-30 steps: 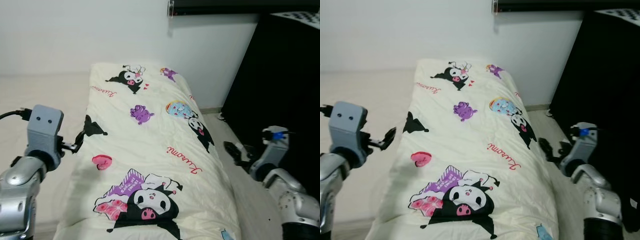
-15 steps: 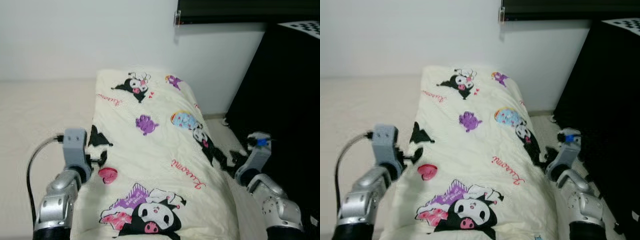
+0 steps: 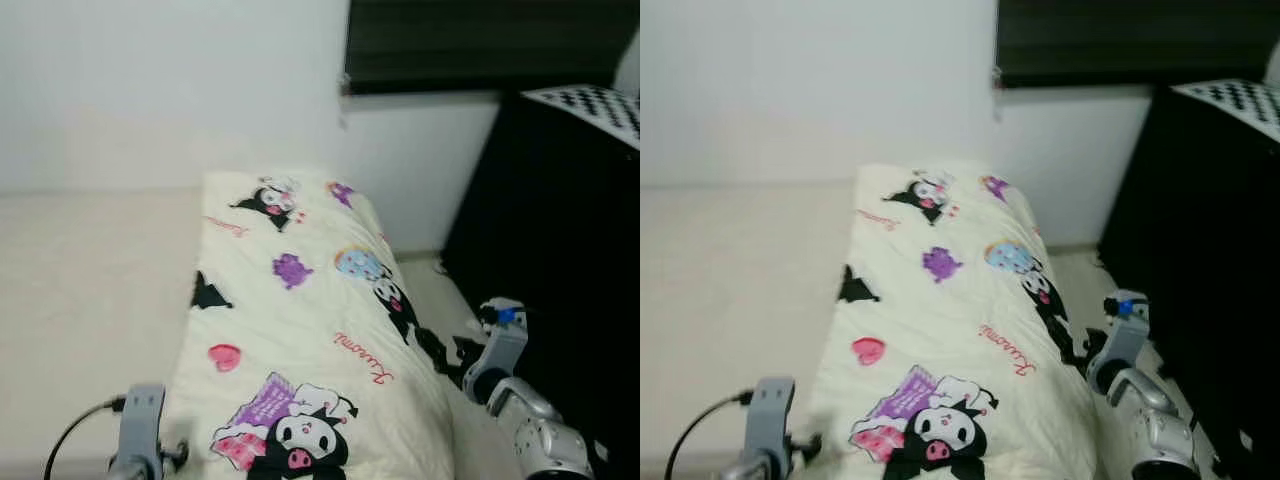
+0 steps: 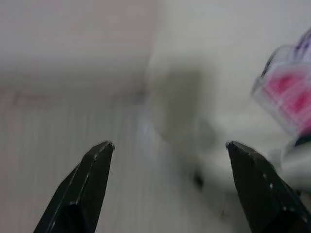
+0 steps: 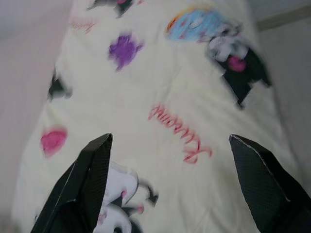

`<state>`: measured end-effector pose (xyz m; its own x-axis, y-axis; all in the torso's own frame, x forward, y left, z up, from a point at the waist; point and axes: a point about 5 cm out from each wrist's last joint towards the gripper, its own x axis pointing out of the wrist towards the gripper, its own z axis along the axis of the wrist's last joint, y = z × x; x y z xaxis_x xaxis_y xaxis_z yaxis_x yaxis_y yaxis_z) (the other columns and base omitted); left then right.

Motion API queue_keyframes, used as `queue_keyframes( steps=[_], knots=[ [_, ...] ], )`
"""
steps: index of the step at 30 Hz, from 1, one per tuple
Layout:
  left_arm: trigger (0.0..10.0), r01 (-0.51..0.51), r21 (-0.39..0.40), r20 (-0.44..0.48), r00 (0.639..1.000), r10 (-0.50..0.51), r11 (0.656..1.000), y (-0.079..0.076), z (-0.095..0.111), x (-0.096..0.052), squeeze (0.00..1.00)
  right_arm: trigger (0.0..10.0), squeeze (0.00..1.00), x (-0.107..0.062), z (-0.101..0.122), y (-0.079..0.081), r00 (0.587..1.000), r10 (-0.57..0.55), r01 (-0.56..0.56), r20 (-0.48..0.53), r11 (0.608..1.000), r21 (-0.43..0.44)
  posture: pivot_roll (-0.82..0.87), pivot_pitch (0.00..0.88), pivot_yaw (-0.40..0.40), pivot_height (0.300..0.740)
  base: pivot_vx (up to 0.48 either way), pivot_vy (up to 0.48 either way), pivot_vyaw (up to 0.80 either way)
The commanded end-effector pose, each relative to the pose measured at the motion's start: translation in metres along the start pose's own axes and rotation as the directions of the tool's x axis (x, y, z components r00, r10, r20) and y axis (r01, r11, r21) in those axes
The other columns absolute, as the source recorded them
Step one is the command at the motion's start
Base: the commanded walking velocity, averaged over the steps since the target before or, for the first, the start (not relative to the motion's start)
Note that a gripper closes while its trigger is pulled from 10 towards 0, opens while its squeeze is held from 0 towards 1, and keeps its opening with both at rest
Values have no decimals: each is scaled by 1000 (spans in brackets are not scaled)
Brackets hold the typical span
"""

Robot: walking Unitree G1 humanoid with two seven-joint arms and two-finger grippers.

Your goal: Clean up the room

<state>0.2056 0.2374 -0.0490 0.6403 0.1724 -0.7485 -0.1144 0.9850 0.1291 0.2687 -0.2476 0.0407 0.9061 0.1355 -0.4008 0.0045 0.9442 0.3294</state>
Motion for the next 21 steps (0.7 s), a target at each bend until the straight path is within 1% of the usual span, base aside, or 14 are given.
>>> queue_keyframes(
  steps=[1,2,3,4,5,6,7,10,11,15,17,18,19,21],
  knots=[
    [10000,-16,14,-40,999,17,1000,4,-16,-2,0,10000,0,7,2,7,1000,12,-12,2,1000,-6,17,17,-35,731,0,0,0],
    [10000,-16,24,-66,998,18,1000,4,-25,-2,0,10000,0,6,-2,5,1000,6,-6,-4,1000,3,15,13,-36,736,0,0,0],
    [10000,-16,24,-66,998,18,1000,4,-25,-2,0,10000,0,6,-2,5,1000,6,-6,-4,1000,3,15,13,-36,736,0,0,0],
    [10000,-14,37,-96,995,18,999,2,-34,-2,0,10000,0,6,-6,2,1000,-3,3,-12,1000,13,14,13,-35,740,0,0,0],
    [10000,-14,37,-96,995,18,999,2,-34,-2,0,10000,0,6,-6,2,1000,-3,3,-12,1000,13,14,13,-35,740,0,0,0],
    [10000,-8,55,-136,991,16,998,1,-46,-4,0,10000,0,4,-15,-2,999,-20,21,-33,1000,17,10,11,-30,740,0,0,0],
    [10000,-8,55,-136,991,16,998,1,-46,-4,0,10000,0,4,-15,-2,999,-20,21,-33,1000,17,10,11,-30,740,0,0,0],
    [10000,26,128,-199,980,0,991,-4,-67,-7,0,10000,0,-3,-37,-15,992,-97,98,-82,995,7,1,21,-24,740,0,0,0],
    [10000,26,128,-199,980,0,991,-4,-67,-7,0,10000,0,-3,-37,-15,992,-97,98,-82,995,7,1,21,-24,740,0,0,0],
    [10000,42,156,-209,978,-9,987,-5,-73,-8,0,10000,0,-11,-56,-21,982,-139,139,-130,990,-9,0,16,-23,740,0,0,0],
    [10000,46,166,-212,977,-9,985,-5,-74,-9,0,10000,0,-12,-63,-23,979,-147,149,-144,989,1,2,14,-24,740,0,0,656],
    [10000,46,171,-219,976,-8,984,-4,-76,-9,0,10000,0,-15,-73,-26,970,-166,169,-178,986,-3,5,8,-27,740,0,0,731],
    [10000,46,171,-219,976,-8,984,-4,-76,-9,0,10000,0,-15,-73,-26,970,-166,169,-178,986,-3,5,8,-27,740,0,0,731],
    [10000,52,178,-245,969,-7,983,-5,-81,-10,0,10000,0,-20,-104,-26,936,-196,199,-292,980,-20,4,0,-33,740,0,0,731]
  ],
)
